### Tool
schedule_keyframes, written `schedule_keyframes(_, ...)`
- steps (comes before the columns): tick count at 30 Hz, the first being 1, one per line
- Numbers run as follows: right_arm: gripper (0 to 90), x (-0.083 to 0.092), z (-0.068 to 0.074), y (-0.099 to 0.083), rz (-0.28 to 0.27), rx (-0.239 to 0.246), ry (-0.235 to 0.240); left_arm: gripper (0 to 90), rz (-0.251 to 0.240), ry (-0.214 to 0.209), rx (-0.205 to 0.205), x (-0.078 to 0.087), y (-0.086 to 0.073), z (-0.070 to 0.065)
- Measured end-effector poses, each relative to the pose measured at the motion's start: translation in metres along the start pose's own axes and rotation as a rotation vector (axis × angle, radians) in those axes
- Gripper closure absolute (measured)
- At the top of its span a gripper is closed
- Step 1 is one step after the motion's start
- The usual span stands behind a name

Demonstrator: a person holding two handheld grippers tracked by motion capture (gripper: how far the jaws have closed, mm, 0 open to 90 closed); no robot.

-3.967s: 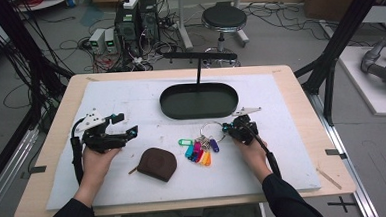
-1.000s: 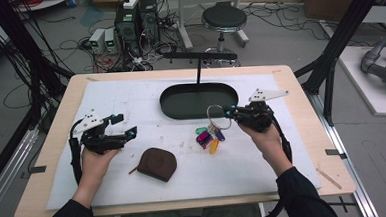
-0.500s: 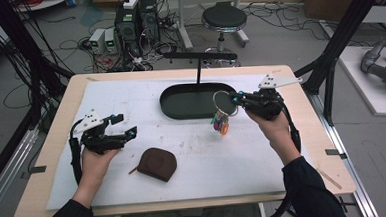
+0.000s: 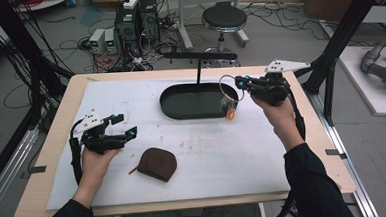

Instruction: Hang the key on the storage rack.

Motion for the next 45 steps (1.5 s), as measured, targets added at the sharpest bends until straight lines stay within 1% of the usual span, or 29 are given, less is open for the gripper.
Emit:
schedule_keyframes(1, 88.6, -0.002, -0.003, 0.003, -0.002, -0.002, -0.013, 23.0, 0.000, 0.000, 0.001, 0.000, 0.000, 0.000)
schedule_keyframes(5, 88.6, -0.004, -0.007, 0.008, 0.000, 0.003, -0.022, 23.0, -0.002, 0.003, 0.003, 0.000, 0.000, 0.000)
schedule_keyframes(7, 88.6, -0.008, -0.011, 0.012, -0.003, -0.003, -0.027, 23.0, -0.001, 0.003, 0.003, 0.000, 0.000, 0.000)
schedule_keyframes(15, 88.6, -0.020, -0.020, 0.015, 0.008, -0.005, -0.051, 23.0, -0.002, 0.004, 0.003, 0.001, -0.001, 0.001)
schedule_keyframes(16, 88.6, -0.023, -0.023, 0.016, 0.021, -0.010, -0.054, 23.0, -0.004, 0.004, 0.005, 0.001, -0.001, 0.001)
schedule_keyframes(21, 88.6, -0.029, -0.028, 0.018, 0.014, -0.017, -0.070, 23.0, -0.003, 0.003, 0.004, 0.001, -0.001, 0.001)
schedule_keyframes(24, 88.6, -0.034, -0.033, 0.016, 0.021, -0.020, -0.079, 23.0, -0.002, 0.003, 0.001, 0.002, -0.001, 0.001)
schedule_keyframes(28, 88.6, -0.041, -0.043, 0.012, 0.028, -0.041, -0.104, 23.0, -0.003, 0.005, 0.004, 0.002, -0.001, 0.002)
schedule_keyframes(32, 88.6, -0.044, -0.048, 0.010, 0.038, -0.050, -0.120, 23.0, -0.002, 0.007, 0.004, 0.002, -0.002, 0.002)
schedule_keyframes(33, 88.6, -0.045, -0.050, 0.009, 0.041, -0.057, -0.124, 23.0, -0.001, 0.006, 0.004, 0.002, -0.002, 0.003)
schedule_keyframes(36, 88.6, -0.048, -0.056, 0.006, 0.026, -0.082, -0.134, 23.0, -0.002, 0.005, 0.005, 0.002, -0.002, 0.003)
schedule_keyframes(38, 88.6, -0.051, -0.059, 0.005, 0.030, -0.093, -0.138, 23.0, -0.001, 0.005, 0.004, 0.002, -0.002, 0.003)
schedule_keyframes(40, 88.6, -0.053, -0.062, 0.004, 0.046, -0.106, -0.145, 23.0, 0.000, 0.007, 0.004, 0.002, -0.002, 0.003)
schedule_keyframes(45, 88.6, -0.057, -0.065, 0.002, 0.040, -0.117, -0.154, 23.0, -0.003, 0.007, 0.002, 0.002, -0.002, 0.003)
Point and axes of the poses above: each handheld gripper's, and its own axes: x roughly backward along the jaws, y roughly out of its top, z roughly to its left, the point moved 2 cm from there along -x, roughly forward along the jaws, and after that the axes turned 1 degree about x, right-handed, at the moved point
